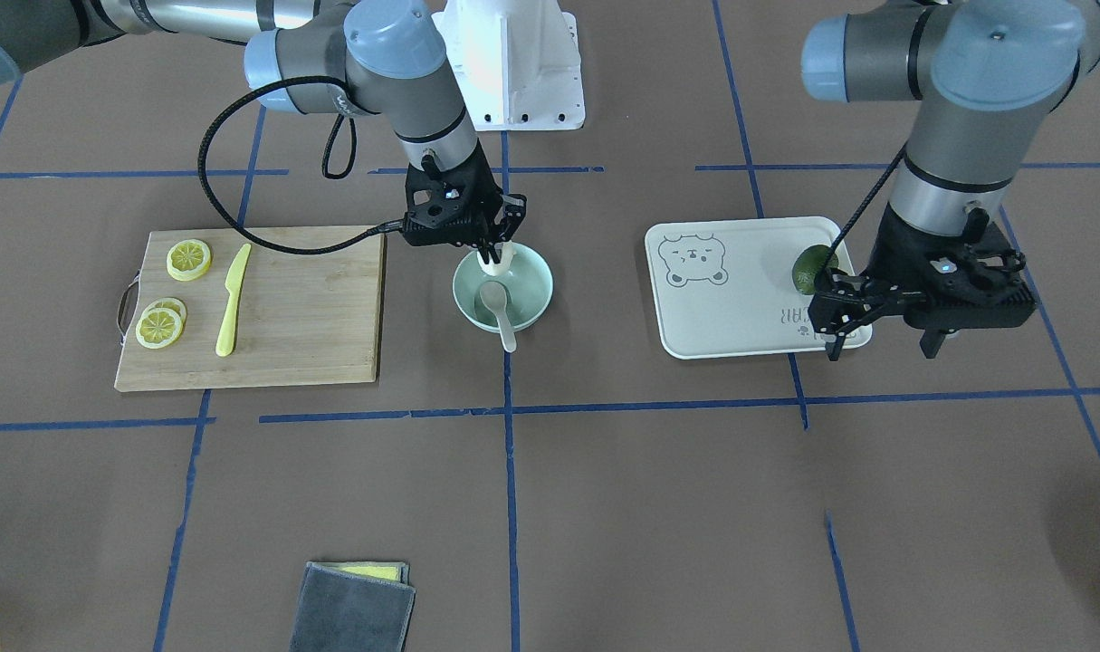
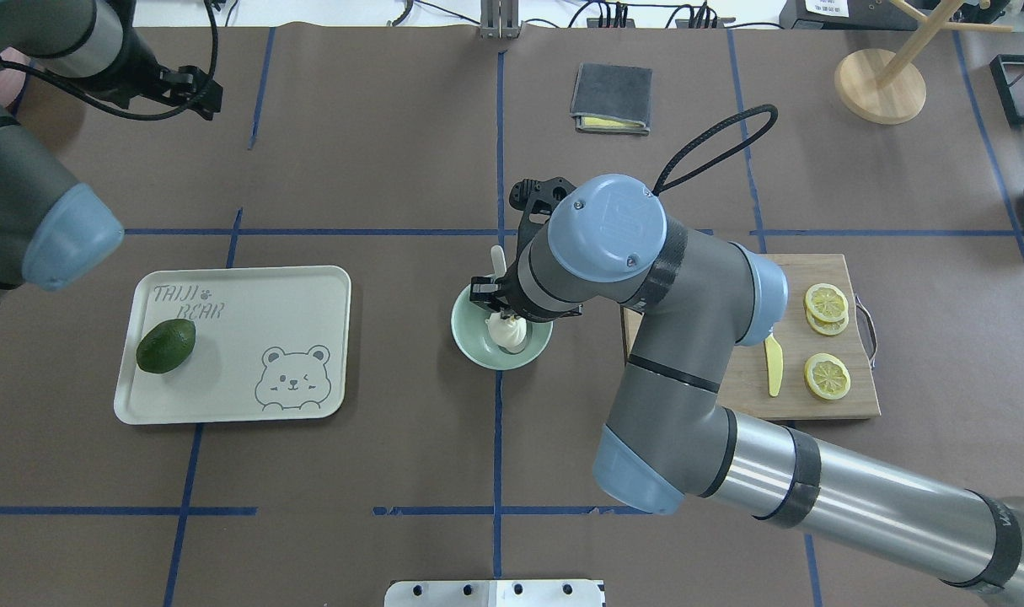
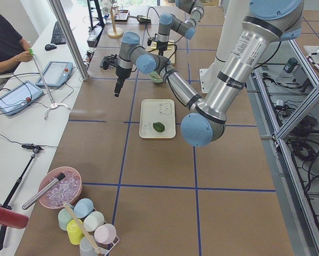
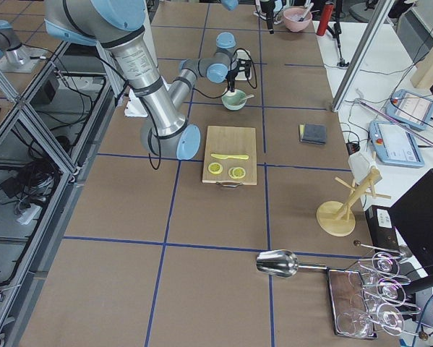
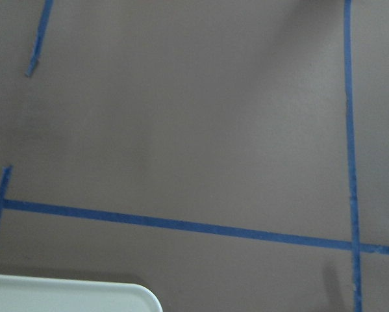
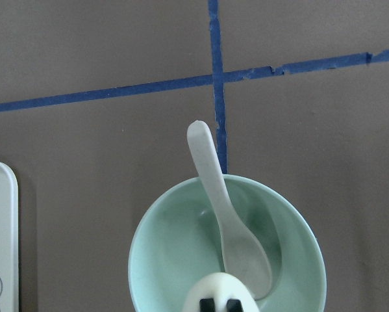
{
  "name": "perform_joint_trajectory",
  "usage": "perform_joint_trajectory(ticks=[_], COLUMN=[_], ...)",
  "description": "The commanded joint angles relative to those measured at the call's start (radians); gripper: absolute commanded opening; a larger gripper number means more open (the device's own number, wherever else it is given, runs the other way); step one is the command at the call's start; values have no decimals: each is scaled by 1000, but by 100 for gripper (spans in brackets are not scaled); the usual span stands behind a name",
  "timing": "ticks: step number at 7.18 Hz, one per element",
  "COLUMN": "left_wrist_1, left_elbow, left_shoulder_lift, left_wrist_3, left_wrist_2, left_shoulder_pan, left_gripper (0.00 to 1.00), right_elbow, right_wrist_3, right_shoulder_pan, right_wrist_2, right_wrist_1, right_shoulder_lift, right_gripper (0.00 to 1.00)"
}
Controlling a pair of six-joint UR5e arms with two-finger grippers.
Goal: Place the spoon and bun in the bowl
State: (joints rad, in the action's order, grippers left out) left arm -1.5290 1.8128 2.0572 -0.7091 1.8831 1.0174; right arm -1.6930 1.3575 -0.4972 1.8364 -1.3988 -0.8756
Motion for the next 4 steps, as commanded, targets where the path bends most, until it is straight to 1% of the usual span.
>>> perform_joint_trajectory(ticks=[1, 2, 3, 4], left_wrist_1=[0, 0, 1, 1], left_elbow=[0, -1, -3, -7], left_shoulder_lift=[-38, -49, -72, -94], left_wrist_3=[97, 155, 242, 329], left_wrist_2=[2, 2, 2, 4], left_shoulder_pan=[55, 88, 137, 180], left_gripper=[100, 100, 100, 100], right_elbow=[12, 13, 12, 10], right_wrist_3=[-8, -14, -12, -8], right_shoulder_pan=[-6, -9, -9, -9], right_wrist_2=[-22, -22, -22, -22], right_wrist_1=[6, 4, 6, 6], right_shoulder_lift=[13, 12, 20, 27], right_gripper=[25, 95, 100, 100])
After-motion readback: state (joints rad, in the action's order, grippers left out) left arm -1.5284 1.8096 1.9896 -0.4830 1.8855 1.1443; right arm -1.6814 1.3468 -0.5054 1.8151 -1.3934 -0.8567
